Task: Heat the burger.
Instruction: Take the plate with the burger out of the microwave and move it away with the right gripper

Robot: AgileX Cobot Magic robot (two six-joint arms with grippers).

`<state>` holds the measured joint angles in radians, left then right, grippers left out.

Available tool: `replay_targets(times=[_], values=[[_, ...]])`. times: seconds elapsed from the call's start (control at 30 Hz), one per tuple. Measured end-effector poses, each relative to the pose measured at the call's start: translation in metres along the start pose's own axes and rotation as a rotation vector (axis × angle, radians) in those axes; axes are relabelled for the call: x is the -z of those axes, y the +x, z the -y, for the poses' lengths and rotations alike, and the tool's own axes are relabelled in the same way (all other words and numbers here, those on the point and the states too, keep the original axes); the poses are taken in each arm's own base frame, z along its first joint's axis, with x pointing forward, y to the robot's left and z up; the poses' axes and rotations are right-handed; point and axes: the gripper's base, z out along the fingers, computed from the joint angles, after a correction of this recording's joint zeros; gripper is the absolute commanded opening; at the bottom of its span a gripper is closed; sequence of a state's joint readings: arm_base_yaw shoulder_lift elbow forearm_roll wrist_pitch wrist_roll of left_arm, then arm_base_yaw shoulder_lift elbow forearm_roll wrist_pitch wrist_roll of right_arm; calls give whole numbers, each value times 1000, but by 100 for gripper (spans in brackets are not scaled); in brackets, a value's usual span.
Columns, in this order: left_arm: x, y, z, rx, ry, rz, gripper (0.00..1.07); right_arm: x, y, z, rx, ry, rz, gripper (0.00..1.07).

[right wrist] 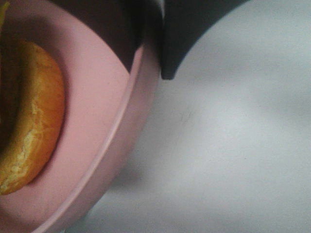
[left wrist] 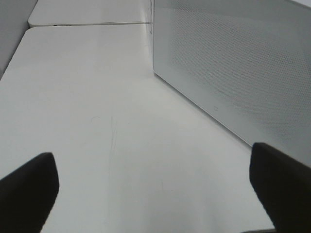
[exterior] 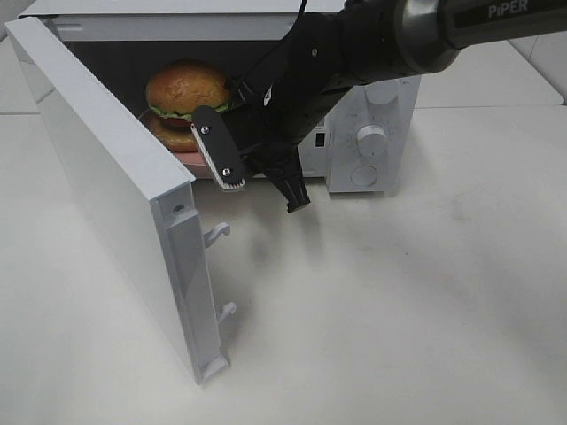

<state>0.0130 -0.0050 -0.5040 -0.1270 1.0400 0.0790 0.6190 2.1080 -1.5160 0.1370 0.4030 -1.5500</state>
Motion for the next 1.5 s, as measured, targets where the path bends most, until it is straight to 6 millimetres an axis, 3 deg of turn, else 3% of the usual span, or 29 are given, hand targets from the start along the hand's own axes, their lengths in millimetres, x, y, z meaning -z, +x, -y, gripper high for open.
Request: replay_targets(times=[1.5], values=[[0,0,0,0,0,0,100,73,6,-87,32,14,-14,0]])
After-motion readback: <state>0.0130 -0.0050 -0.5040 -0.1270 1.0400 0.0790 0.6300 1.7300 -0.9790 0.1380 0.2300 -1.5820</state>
